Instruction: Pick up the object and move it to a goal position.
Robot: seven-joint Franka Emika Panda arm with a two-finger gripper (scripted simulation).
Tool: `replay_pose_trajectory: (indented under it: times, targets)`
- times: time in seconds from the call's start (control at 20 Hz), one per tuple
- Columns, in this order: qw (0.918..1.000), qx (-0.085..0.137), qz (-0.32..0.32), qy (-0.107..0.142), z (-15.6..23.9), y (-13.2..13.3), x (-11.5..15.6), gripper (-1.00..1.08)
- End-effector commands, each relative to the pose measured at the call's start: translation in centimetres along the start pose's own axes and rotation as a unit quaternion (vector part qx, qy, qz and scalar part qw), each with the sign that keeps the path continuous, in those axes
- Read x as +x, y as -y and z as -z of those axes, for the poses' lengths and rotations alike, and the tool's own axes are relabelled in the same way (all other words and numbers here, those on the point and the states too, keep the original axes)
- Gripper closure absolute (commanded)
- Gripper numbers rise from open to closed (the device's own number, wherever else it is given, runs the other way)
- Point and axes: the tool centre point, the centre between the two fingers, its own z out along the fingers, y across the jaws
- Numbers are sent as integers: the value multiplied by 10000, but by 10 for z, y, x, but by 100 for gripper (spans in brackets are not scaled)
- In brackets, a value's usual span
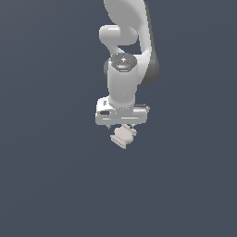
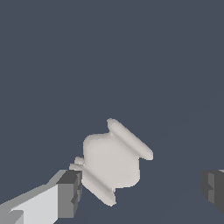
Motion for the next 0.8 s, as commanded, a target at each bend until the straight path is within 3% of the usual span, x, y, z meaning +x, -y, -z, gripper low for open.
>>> replay_pose_trajectory:
  times: [0.0, 0.45, 0.75]
  targets:
    - [10000, 0, 0, 0, 0, 0, 0, -60]
    - [9998, 28, -188, -112, 9, -11, 6, -60]
    - [9998, -87, -127, -80, 5, -9, 4, -60]
